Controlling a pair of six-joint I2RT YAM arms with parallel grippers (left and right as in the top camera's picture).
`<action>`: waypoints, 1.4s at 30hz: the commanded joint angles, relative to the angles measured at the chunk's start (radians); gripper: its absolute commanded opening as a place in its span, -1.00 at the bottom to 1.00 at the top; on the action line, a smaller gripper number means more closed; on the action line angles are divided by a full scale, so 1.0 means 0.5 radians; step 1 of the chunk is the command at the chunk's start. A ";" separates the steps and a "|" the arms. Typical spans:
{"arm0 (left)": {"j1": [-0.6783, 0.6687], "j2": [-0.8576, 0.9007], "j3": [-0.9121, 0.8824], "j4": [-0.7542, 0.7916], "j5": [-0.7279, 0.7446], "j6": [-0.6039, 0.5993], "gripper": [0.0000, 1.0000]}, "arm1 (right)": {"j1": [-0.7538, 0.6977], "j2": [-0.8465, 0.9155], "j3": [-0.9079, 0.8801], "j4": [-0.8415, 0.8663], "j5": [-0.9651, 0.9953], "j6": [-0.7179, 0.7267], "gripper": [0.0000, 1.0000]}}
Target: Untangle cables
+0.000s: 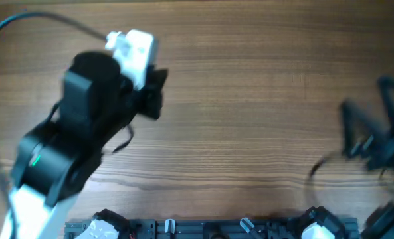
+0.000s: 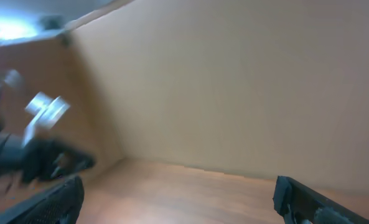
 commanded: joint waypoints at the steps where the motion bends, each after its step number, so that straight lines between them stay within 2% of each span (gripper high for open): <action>1: -0.002 -0.255 0.002 -0.150 -0.209 -0.092 -0.49 | 0.194 -0.259 -0.001 0.019 -0.323 0.161 0.99; 6: -0.002 -0.510 0.002 -0.323 -0.263 -0.143 -0.49 | 0.592 -0.418 0.000 0.019 -0.458 0.172 0.99; 10: -0.002 -0.672 0.002 -0.440 -0.272 -0.176 -0.49 | 0.800 -0.467 0.000 -0.034 -0.598 0.239 0.99; 14: -0.002 -0.813 0.002 -0.581 -0.459 -0.262 -0.51 | 0.954 -0.532 0.000 -0.307 -0.595 0.216 0.99; 20: -0.002 -0.965 0.002 -0.683 -0.494 -0.336 -0.51 | 0.958 -0.762 0.000 -0.353 -0.465 0.137 0.99; 23: -0.002 -1.009 0.002 -0.729 -0.494 -0.358 -0.50 | 0.915 -0.902 -0.001 -0.387 -0.402 -0.084 0.99; 24: -0.002 -1.022 0.002 -0.744 -0.494 -0.365 -0.50 | 0.903 -0.945 -0.001 -0.479 -0.356 -0.256 0.99; 27: -0.002 -1.033 0.002 -0.778 -0.494 -0.366 -0.49 | 0.883 -0.981 0.000 -0.977 0.015 -0.824 1.00; 28: -0.002 -1.033 0.002 -0.785 -0.494 -0.365 -0.49 | 0.880 -0.971 -0.008 -1.290 0.430 -1.080 1.00; 30: -0.002 -1.033 0.002 -0.786 -0.494 -0.365 -0.49 | 0.881 -0.958 -0.043 -1.513 0.989 -1.256 0.99; 32: -0.002 -1.032 0.002 -0.786 -0.494 -0.365 -0.49 | 0.880 -0.943 -0.144 -1.498 1.529 -1.252 1.00; 34: -0.002 -1.033 0.002 -0.784 -0.494 -0.365 -0.48 | 0.881 -0.933 -0.270 -1.379 1.829 -1.250 0.99; 38: -0.002 -1.033 0.002 -0.785 -0.519 -0.362 -0.47 | 0.881 -0.925 -0.587 -1.086 1.856 -1.180 0.99; 41: -0.002 -1.032 0.002 -0.785 -0.546 -0.343 -0.46 | 0.881 -0.888 -0.883 -0.893 1.913 -0.826 0.99; 42: -0.002 -1.032 0.002 -0.786 -0.556 -0.342 -0.46 | 0.881 -0.872 -0.977 -0.812 1.929 -0.620 0.99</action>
